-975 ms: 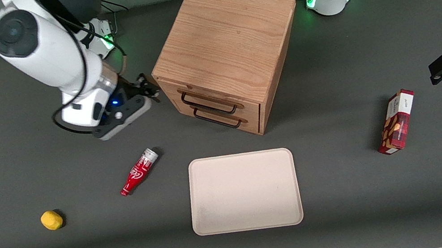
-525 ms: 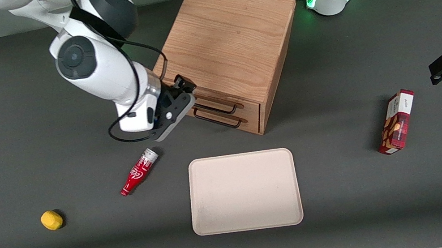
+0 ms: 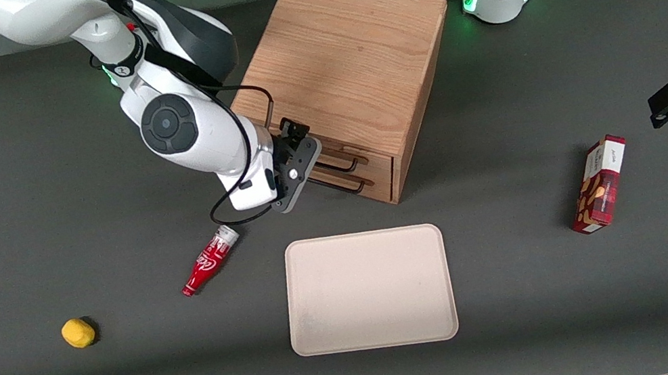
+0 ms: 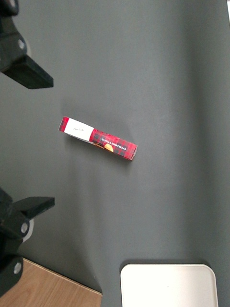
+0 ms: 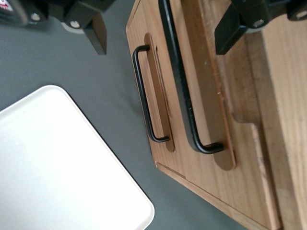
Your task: Open upper drawer
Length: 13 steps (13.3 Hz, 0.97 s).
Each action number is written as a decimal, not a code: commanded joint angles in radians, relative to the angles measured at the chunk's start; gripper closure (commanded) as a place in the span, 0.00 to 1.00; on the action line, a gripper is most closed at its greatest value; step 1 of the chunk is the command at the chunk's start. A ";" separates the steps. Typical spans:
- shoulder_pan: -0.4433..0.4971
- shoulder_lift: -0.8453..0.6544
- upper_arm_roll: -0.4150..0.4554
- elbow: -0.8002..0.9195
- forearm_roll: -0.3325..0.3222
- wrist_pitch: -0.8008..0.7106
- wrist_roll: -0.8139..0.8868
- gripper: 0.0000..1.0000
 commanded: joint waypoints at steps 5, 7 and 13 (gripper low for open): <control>0.005 0.042 -0.003 -0.032 -0.035 0.109 -0.059 0.00; 0.007 0.055 -0.013 -0.041 -0.043 0.135 -0.062 0.00; 0.001 0.066 -0.075 -0.035 -0.067 0.149 -0.206 0.00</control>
